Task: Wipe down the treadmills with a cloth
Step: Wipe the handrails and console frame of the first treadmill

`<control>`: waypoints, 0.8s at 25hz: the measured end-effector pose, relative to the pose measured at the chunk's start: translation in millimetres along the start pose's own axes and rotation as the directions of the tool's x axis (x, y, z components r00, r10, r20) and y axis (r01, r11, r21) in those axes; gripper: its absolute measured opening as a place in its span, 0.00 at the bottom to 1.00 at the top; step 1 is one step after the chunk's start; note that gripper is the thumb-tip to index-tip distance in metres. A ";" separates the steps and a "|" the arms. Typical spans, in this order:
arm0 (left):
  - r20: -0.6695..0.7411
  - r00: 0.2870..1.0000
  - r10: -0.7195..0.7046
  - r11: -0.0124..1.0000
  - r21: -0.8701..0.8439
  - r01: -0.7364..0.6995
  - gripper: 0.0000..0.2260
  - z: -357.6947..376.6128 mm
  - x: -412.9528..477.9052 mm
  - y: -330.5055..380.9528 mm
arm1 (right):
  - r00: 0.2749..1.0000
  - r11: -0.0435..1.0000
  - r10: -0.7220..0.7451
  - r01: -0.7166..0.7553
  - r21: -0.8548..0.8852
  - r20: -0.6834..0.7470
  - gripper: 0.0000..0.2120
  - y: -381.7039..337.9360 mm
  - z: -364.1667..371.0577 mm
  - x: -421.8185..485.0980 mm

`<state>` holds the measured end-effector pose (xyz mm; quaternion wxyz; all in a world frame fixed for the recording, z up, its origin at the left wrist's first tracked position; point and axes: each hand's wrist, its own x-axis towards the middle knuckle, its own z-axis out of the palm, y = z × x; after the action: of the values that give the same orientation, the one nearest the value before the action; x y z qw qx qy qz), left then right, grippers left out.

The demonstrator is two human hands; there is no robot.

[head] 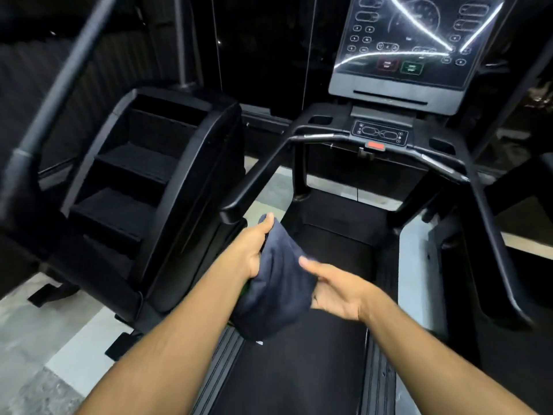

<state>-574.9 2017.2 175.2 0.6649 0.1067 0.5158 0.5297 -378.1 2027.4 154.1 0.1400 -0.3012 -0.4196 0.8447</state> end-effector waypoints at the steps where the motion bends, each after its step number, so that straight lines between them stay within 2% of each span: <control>1: -0.026 0.999 -0.019 0.999 -0.028 0.019 0.25 -0.5 2.6 13.9 | 1.000 1.000 -0.002 0.002 -0.024 -0.015 0.27 -0.3 -0.8 9.8; 2: -0.034 0.999 -0.025 0.999 -0.036 0.023 0.21 -3.2 1.5 25.9 | 0.998 0.999 -0.040 0.039 -0.028 -0.047 0.28 -4.2 -1.1 20.4; 4: 0.028 0.999 0.032 0.999 -0.003 -0.031 0.13 -16.0 5.2 46.8 | 0.983 0.987 -0.157 0.160 0.029 -0.093 0.24 -18.2 -6.8 45.3; 5: 0.094 0.992 0.082 0.994 0.058 -0.088 0.14 -25.4 8.6 54.0 | 0.971 0.973 -0.212 0.221 0.073 -0.107 0.21 -29.2 -11.2 57.4; 7: 0.239 0.963 0.125 0.968 0.184 -0.172 0.27 -43.2 19.4 56.8 | 0.954 0.956 -0.278 0.286 0.062 -0.115 0.19 -52.4 -19.7 76.3; 8: 0.189 0.971 0.148 0.953 0.235 -0.191 0.30 -44.2 30.7 57.5 | 0.950 0.958 -0.285 0.285 -0.021 -0.125 0.20 -66.4 -30.1 89.2; 9: 0.053 0.978 0.204 0.945 0.251 -0.211 0.32 -41.3 43.7 60.1 | 0.948 0.955 -0.280 0.259 -0.143 -0.151 0.21 -81.3 -40.0 102.5; 11: -0.233 0.921 0.313 0.942 0.197 -0.270 0.35 -29.8 69.8 70.6 | 0.943 0.933 -0.261 0.192 -0.303 -0.206 0.29 -107.8 -59.1 130.5; 12: -0.308 0.891 0.334 0.942 0.147 -0.302 0.37 -25.9 79.8 78.5 | 0.948 0.931 -0.253 0.184 -0.315 -0.195 0.33 -118.6 -67.1 141.4; 13: -0.326 0.878 0.350 0.937 0.107 -0.334 0.39 -21.3 86.6 85.5 | 0.954 0.933 -0.252 0.197 -0.301 -0.159 0.36 -128.9 -74.2 150.8; 14: -0.288 0.882 0.374 0.927 0.102 -0.360 0.40 -19.8 90.8 89.4 | 0.960 0.936 -0.258 0.219 -0.275 -0.113 0.37 -139.2 -80.3 157.6; 16: -0.162 0.906 0.392 0.913 0.193 -0.360 0.44 -16.6 92.7 91.9 | 0.965 0.934 -0.260 0.246 -0.259 -0.022 0.37 -162.1 -94.4 169.2; 17: -0.151 0.902 0.404 0.900 0.241 -0.363 0.44 -13.5 94.9 92.3 | 0.966 0.923 -0.258 0.249 -0.292 0.006 0.35 -174.7 -102.4 176.0; 20: -0.363 0.789 0.496 0.868 0.218 -0.446 0.32 -8.3 109.8 98.9 | 0.967 0.883 -0.241 0.252 -0.395 0.079 0.27 -201.7 -121.6 197.5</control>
<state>-650.5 2144.4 176.7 0.3813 0.1594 0.6307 0.6568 -459.2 2322.7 180.1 0.1754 -0.2560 -0.6208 0.7199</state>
